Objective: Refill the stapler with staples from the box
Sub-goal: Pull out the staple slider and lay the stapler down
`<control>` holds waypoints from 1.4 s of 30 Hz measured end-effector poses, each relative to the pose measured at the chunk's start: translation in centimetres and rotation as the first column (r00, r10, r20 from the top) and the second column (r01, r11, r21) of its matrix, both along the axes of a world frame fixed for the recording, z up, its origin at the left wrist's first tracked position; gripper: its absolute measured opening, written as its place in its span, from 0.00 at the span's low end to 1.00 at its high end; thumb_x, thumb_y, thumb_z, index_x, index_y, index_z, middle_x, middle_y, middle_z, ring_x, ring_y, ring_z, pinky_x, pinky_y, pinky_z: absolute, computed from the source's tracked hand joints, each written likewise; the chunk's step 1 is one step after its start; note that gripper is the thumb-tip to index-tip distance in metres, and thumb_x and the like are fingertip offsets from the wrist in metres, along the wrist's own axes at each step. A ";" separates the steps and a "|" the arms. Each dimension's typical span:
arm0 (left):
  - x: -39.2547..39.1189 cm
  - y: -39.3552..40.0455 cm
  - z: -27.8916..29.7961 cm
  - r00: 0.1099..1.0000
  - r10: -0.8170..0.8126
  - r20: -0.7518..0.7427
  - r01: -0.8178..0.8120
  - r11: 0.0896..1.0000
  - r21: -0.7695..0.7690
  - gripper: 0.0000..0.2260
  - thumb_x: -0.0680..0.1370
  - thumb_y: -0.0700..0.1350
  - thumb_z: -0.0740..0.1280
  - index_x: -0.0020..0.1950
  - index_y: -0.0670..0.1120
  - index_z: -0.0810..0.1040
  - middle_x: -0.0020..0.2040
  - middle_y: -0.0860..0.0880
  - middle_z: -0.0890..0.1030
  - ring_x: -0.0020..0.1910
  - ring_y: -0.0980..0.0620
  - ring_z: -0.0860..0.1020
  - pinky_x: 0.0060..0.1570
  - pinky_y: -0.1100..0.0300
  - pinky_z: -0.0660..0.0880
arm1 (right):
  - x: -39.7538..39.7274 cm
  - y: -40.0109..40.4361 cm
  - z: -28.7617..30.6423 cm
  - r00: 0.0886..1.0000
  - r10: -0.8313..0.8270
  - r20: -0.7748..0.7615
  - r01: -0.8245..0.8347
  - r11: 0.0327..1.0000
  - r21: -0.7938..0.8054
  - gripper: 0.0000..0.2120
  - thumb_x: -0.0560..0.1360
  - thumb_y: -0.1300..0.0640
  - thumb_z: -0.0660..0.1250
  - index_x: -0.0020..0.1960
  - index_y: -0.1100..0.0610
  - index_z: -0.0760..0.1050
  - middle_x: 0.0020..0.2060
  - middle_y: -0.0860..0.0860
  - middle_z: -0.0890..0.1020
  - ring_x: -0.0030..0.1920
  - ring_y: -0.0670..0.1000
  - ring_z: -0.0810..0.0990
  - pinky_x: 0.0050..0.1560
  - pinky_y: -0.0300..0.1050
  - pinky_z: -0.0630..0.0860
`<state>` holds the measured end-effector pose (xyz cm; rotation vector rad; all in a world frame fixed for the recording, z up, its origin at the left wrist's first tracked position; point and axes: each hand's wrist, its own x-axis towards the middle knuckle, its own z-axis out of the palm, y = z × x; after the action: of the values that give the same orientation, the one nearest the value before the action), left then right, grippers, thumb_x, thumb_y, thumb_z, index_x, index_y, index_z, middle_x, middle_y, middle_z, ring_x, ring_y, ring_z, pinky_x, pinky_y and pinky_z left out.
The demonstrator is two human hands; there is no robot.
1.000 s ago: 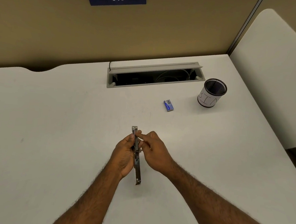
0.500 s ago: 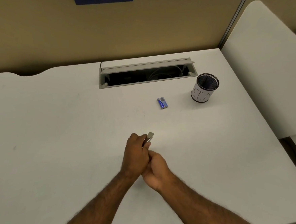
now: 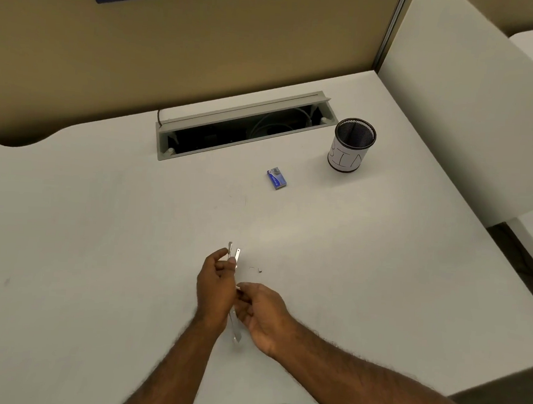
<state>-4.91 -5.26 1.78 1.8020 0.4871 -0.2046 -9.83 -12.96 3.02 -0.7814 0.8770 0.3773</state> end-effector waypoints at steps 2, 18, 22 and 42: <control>0.2 0.9 -0.3 0.990 0.064 -0.125 -0.086 0.980 -0.177 0.09 0.78 0.43 0.63 0.58 0.47 0.77 0.44 0.49 0.81 0.37 0.52 0.76 0.38 0.57 0.74 | -0.2 -0.2 -0.5 0.981 0.188 0.044 -0.171 0.953 -0.251 0.06 0.77 0.57 0.64 0.49 0.55 0.80 0.41 0.52 0.85 0.40 0.49 0.83 0.40 0.42 0.80; 1.8 4.0 -0.5 0.924 0.035 -0.380 -0.248 0.811 -0.529 0.15 0.75 0.55 0.68 0.49 0.42 0.78 0.40 0.45 0.82 0.35 0.49 0.80 0.36 0.55 0.77 | 0.3 1.8 -1.3 0.731 0.680 0.049 -0.321 0.406 -0.856 0.13 0.73 0.59 0.65 0.57 0.54 0.75 0.43 0.49 0.83 0.38 0.44 0.79 0.42 0.38 0.78; 2.1 3.6 -0.5 0.982 0.047 -0.182 -0.092 0.964 -0.248 0.16 0.72 0.37 0.70 0.59 0.43 0.74 0.43 0.44 0.81 0.38 0.48 0.79 0.43 0.51 0.78 | 1.3 1.9 -2.1 0.725 0.689 0.022 -0.301 0.345 -0.889 0.13 0.74 0.60 0.67 0.59 0.55 0.75 0.45 0.50 0.83 0.42 0.47 0.80 0.49 0.44 0.81; 2.7 3.6 0.5 0.997 0.070 -0.045 -0.055 0.959 0.277 0.11 0.74 0.42 0.63 0.56 0.46 0.77 0.46 0.51 0.79 0.44 0.52 0.78 0.43 0.62 0.71 | 1.2 -2.1 -3.4 0.778 0.626 0.053 -0.079 0.181 -0.980 0.04 0.73 0.61 0.65 0.47 0.55 0.73 0.41 0.46 0.74 0.40 0.46 0.73 0.42 0.41 0.71</control>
<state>-2.22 -1.61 2.26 2.0538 0.6350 -0.1472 -8.64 -15.08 -0.37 -2.2220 0.3245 -0.0068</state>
